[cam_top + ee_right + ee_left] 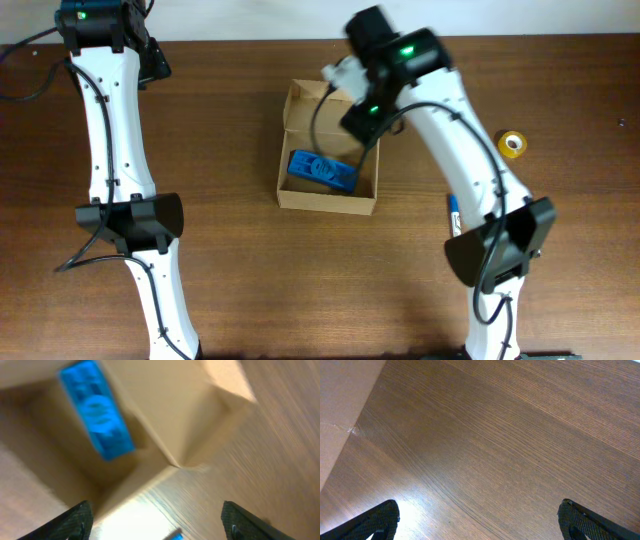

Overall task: Pack container
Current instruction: 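Carry the blue duster into the box and release it, then move the right gripper over the yellow tape roll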

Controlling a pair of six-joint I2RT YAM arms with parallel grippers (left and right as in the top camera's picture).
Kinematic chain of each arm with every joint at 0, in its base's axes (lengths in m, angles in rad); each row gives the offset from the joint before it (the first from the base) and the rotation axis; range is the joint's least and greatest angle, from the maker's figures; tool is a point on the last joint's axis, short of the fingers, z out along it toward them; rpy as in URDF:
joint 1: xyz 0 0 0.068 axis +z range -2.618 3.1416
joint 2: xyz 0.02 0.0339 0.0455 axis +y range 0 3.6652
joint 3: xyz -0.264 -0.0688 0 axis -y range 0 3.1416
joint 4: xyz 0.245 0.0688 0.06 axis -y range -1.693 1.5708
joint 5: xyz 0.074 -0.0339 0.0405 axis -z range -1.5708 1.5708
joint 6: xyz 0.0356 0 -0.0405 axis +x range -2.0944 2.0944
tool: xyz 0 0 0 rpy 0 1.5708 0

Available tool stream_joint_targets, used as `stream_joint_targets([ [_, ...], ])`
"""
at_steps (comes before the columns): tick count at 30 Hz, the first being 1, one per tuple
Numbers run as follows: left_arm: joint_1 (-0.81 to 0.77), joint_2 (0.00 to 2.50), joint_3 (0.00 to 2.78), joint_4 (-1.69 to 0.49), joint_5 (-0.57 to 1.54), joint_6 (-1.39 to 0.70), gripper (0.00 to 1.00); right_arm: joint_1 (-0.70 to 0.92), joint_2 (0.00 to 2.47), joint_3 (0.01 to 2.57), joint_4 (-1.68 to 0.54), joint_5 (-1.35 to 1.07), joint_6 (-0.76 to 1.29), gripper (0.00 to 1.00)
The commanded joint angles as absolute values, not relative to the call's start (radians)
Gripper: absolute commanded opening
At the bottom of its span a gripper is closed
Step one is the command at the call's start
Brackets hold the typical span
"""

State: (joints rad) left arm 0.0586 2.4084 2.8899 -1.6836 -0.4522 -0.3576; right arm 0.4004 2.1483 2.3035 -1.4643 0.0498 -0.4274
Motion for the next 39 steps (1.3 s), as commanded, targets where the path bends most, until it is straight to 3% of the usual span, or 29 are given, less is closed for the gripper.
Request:
stream_joint_targets([
  [1,0.062,2.367,2.905,-1.687,-0.449,-0.343,0.99,0.292,2.133,2.297,-1.449,0.076,-0.339,0.86],
  [23,0.062,2.367,2.905,-1.687,-0.449,-0.343,1.00,-0.304,2.123,1.990,-1.278,0.083,0.074,0.90],
  [39,0.062,2.367,2.905,-1.687,-0.449,-0.343,1.00,-0.374,2.254,1.990,-1.203,0.080,0.141,0.90],
])
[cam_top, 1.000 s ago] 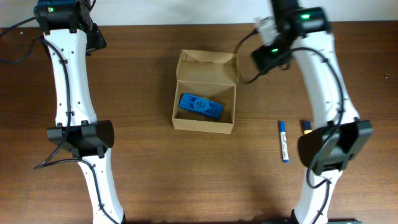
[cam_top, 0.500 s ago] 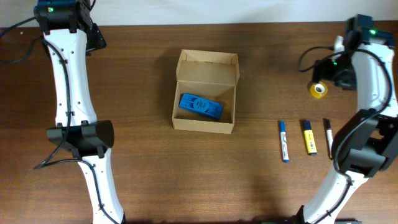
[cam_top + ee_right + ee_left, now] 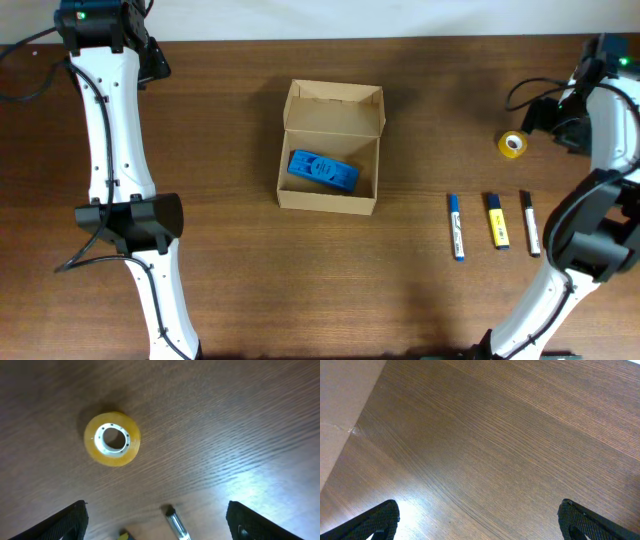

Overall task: Pack container
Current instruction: 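Move the right gripper over the yellow tape roll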

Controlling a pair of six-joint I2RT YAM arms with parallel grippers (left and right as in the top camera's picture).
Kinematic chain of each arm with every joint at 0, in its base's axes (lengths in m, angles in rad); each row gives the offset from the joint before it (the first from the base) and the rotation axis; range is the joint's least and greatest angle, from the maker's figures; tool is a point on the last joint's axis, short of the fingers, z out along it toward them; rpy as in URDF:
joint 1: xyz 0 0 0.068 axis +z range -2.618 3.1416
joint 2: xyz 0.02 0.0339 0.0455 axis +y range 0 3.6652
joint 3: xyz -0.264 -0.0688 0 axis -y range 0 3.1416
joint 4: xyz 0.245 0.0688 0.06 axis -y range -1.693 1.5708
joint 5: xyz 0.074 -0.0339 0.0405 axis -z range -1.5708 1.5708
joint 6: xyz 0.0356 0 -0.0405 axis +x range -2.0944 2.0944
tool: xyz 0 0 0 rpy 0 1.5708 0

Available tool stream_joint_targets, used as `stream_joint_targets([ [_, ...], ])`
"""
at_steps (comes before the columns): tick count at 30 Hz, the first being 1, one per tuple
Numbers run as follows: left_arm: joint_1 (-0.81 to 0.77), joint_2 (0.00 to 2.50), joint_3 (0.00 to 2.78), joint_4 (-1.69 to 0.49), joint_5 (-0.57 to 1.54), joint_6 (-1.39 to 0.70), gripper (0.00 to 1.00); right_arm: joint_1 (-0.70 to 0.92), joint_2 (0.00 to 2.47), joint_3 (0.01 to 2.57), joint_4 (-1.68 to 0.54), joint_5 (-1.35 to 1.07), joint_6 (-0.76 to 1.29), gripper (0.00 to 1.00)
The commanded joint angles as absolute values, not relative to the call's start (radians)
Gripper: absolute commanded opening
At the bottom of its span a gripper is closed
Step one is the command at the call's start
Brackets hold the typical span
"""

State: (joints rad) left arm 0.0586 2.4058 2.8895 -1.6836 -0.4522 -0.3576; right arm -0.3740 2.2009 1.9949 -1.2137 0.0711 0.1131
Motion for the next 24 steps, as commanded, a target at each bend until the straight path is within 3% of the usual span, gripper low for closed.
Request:
stream_joint_targets([
  [1,0.062,2.367,2.905,-1.687,-0.449,-0.343,1.00,-0.374,2.267,1.990,-1.201,0.080,0.141,0.90],
  [24,0.062,2.367,2.905,-1.687,-0.449,-0.343,1.00,-0.374,2.383,1.990,-1.091,0.065,0.164,0.90],
])
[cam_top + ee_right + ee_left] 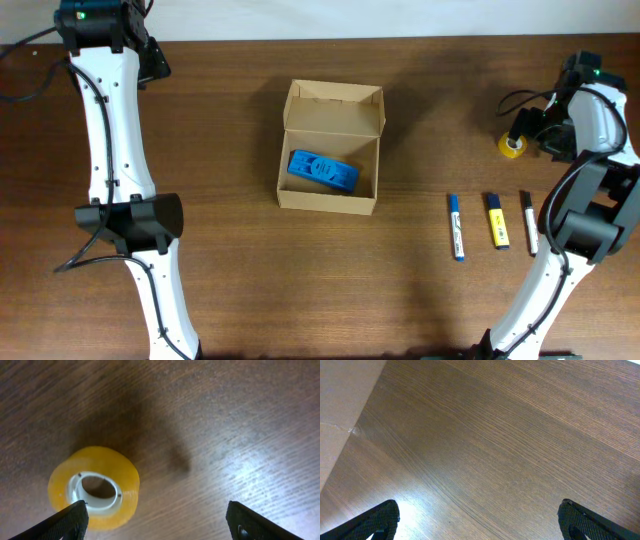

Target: Pack container

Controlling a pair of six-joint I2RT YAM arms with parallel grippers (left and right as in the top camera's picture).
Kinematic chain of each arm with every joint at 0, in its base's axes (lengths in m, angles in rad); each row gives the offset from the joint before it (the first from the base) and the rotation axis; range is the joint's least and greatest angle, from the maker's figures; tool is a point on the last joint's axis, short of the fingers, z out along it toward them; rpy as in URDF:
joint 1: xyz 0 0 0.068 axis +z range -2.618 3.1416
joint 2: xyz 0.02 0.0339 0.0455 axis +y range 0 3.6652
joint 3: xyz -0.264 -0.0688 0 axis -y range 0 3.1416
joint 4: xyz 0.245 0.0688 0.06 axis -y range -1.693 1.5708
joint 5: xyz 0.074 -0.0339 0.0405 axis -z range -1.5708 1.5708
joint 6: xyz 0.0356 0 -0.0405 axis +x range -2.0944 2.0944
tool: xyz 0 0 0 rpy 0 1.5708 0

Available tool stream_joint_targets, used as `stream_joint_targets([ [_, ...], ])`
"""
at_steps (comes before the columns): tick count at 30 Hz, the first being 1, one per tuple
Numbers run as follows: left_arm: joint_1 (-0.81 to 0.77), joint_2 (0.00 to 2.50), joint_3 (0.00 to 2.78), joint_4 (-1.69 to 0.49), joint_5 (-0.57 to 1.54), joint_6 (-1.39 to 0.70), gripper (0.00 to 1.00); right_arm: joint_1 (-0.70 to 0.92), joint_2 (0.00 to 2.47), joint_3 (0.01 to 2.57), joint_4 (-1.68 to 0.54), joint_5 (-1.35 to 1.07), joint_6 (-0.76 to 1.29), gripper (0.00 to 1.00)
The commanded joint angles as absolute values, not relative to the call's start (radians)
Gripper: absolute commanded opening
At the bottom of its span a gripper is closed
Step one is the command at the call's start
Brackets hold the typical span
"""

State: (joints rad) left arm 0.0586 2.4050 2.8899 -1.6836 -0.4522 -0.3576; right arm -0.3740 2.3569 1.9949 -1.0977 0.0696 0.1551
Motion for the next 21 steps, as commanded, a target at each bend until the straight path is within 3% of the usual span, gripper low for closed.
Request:
stream_joint_targets([
  [1,0.062,2.367,2.905,-1.687,-0.449,-0.343,1.00,-0.374,2.383,1.990,-1.087,0.065,0.164,0.90],
  [7,0.062,2.367,2.905,-1.687,-0.449,-0.343,0.99,-0.374,2.399,1.990,-1.082,0.065,0.167,0.90],
  [14,0.062,2.367,2.905,-1.687,-0.449,-0.343,1.00,-0.374,2.442,1.990,-1.109,0.065,0.167,0.76],
  [18,0.062,2.367,2.905,-1.687,-0.449,-0.343,1.00,-0.374,2.444,1.989,-1.111,0.065,0.167,0.64],
  [21,0.062,2.367,2.905,-1.687,-0.449,-0.343,1.00,-0.374,2.444,1.989,-1.118,0.065,0.166,0.49],
])
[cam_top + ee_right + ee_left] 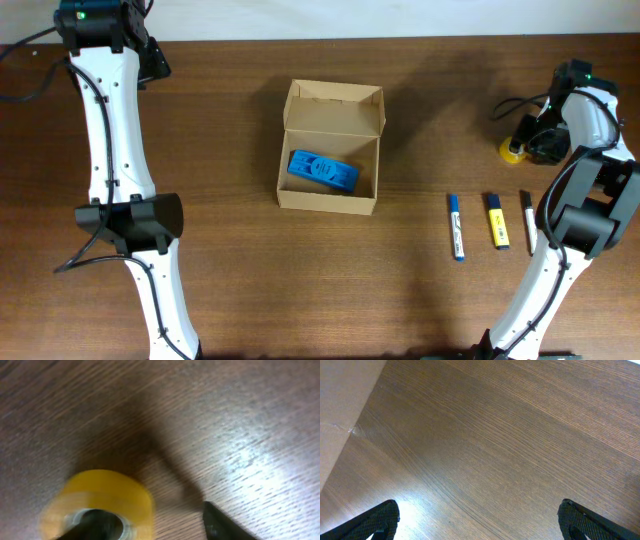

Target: Pack container

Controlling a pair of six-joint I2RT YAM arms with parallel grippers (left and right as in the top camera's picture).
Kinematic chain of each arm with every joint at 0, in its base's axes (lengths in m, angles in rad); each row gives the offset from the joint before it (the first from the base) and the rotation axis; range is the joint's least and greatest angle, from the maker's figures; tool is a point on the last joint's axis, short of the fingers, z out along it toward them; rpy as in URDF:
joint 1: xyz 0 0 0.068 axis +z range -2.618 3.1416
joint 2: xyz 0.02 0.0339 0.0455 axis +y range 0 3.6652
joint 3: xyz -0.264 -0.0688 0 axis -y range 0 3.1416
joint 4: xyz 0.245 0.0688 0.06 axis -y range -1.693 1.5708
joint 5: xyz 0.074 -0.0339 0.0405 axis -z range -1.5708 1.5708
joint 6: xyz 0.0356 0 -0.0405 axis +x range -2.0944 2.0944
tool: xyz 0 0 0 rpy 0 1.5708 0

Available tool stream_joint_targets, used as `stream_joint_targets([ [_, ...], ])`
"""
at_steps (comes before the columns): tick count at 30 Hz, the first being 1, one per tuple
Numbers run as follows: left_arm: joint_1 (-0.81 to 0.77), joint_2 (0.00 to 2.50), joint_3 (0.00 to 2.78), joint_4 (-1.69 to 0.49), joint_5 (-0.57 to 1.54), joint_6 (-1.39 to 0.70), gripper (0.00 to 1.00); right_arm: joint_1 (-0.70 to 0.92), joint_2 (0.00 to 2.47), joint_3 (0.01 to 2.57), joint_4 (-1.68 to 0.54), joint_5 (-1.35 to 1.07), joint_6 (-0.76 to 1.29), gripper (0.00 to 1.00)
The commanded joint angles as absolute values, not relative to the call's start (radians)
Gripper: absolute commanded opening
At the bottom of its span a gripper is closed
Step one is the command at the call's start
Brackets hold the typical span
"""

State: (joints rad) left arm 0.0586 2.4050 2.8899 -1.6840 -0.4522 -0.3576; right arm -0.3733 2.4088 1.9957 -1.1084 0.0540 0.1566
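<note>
The open cardboard box (330, 205) stands mid-table with a blue packet (322, 171) lying inside. A yellow tape roll (511, 150) rests at the far right; in the right wrist view the roll (112, 492) fills the lower left. My right gripper (535, 142) is down at the roll, open (155, 527): one finger looks to be in the roll's core, the other finger (222, 522) stands outside its wall. My left gripper (480, 525) hangs open over bare wood at the back left (150, 62).
Three markers lie in a row at the front right: a blue one (455, 226), a yellow-and-blue one (497, 220) and a black-and-white one (527, 222). The box's raised lid flap (335, 118) stands at its far side.
My right gripper has dropped closer to the tape roll, and its fingers have narrowed so that they now straddle one wall of the roll. The left arm has not moved.
My right gripper was open over the box, where the blue packet lay. Then it was at the far right above the yellow tape roll. It then hung nearer the roll, and now it stands down around the roll's wall.
</note>
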Motion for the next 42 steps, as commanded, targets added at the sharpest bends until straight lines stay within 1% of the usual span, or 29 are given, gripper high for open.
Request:
stream_joint_targets([
  [1,0.062,2.367,2.905,-1.687,-0.449,-0.343,1.00,-0.374,2.444,1.989,-1.118,0.065,0.166,0.43],
  [5,0.062,2.367,2.905,-1.687,-0.449,-0.343,1.00,-0.374,2.444,1.989,-1.122,0.065,0.166,0.29],
  [6,0.062,2.367,2.905,-1.687,-0.449,-0.343,1.00,-0.374,2.444,1.989,-1.124,0.065,0.167,0.28],
  [7,0.062,2.367,2.905,-1.687,-0.449,-0.343,1.00,-0.374,2.444,1.989,-1.126,0.065,0.166,0.24],
  [11,0.062,2.367,2.905,-1.687,-0.449,-0.343,1.00,-0.373,2.443,1.990,-1.140,0.062,0.166,0.12],
  [19,0.062,2.367,2.905,-1.687,-0.449,-0.343,1.00,-0.370,2.413,2.045,-1.190,0.061,0.154,0.13],
  [26,0.062,2.367,2.905,-1.687,-0.449,-0.343,1.00,-0.351,2.312,2.153,-1.242,0.060,0.130,0.12],
  [30,0.062,2.367,2.905,-1.687,-0.449,-0.343,0.99,-0.313,2.250,2.218,-1.289,0.056,0.104,0.13],
  [36,0.062,2.367,2.905,-1.687,-0.449,-0.343,1.00,-0.175,2.142,2.291,-1.343,0.030,-0.021,0.16],
  [39,0.062,2.367,2.905,-1.687,-0.449,-0.343,1.00,-0.065,2.083,2.299,-1.351,0.031,-0.109,0.23],
  [42,0.062,2.367,2.905,-1.687,-0.449,-0.343,1.00,0.055,2.041,2.299,-1.363,0.032,-0.189,0.24],
])
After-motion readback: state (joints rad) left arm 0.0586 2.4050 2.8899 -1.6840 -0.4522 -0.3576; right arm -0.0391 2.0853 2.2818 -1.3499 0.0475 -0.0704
